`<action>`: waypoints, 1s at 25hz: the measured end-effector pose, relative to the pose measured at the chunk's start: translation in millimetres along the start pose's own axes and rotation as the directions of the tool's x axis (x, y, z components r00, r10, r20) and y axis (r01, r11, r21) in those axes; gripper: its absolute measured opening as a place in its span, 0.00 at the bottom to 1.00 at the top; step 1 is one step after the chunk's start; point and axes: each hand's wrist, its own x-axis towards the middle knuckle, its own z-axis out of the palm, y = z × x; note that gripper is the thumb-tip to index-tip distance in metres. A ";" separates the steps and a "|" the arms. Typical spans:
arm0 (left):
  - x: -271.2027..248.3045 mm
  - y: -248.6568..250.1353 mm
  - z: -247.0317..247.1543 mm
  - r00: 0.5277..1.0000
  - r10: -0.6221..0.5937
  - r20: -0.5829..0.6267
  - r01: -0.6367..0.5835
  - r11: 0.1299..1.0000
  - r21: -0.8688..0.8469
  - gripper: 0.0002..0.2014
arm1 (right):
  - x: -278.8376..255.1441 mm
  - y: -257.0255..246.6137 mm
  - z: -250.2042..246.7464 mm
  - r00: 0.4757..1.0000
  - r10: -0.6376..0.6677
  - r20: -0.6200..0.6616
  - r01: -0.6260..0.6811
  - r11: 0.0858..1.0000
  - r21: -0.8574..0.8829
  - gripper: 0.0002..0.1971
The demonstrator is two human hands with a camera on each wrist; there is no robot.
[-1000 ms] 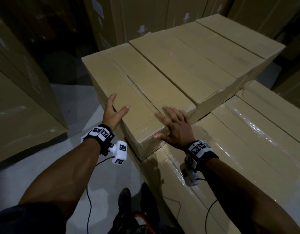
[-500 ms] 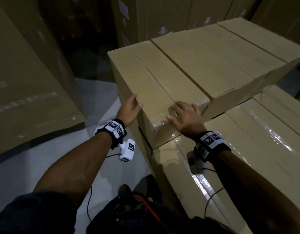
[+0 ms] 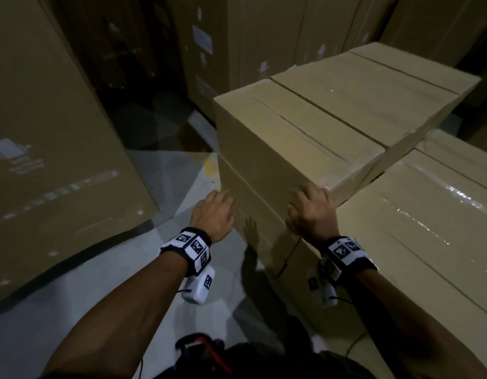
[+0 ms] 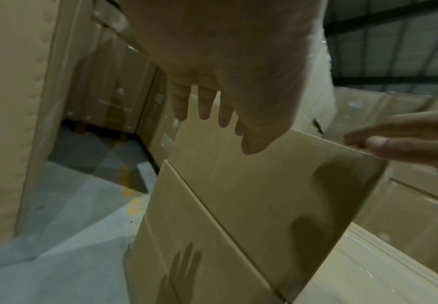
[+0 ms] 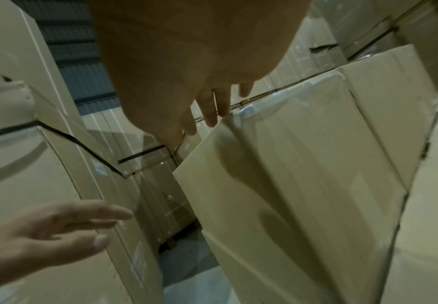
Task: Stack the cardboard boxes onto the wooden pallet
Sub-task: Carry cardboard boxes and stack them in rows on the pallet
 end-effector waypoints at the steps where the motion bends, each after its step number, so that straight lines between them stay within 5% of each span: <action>1: -13.2 -17.5 -3.8 1.000 0.019 -0.008 -0.019 0.999 0.027 0.23 | -6.8 -20.7 7.0 1.000 0.028 -0.003 -0.028 0.999 -0.019 0.19; 5: -42.0 -68.6 -10.4 0.999 0.029 0.020 -0.029 0.999 0.031 0.24 | -27.9 -77.1 26.4 0.941 0.247 0.233 -0.246 0.969 -0.032 0.20; 9: -21.6 -102.0 -8.4 0.997 0.052 0.056 -0.054 0.998 0.029 0.25 | -30.6 -98.2 41.8 0.869 0.375 0.323 -0.364 0.927 -0.096 0.26; 20: 116.1 -143.4 15.8 0.958 0.188 0.217 -0.209 0.974 0.083 0.24 | 24.3 -97.7 118.4 0.667 0.649 0.366 -0.641 0.750 -0.163 0.27; 25: 160.6 -151.4 17.0 0.947 0.215 0.240 -0.207 0.977 -0.056 0.23 | 14.6 -98.0 117.9 0.476 0.817 0.324 -0.839 0.533 -0.111 0.24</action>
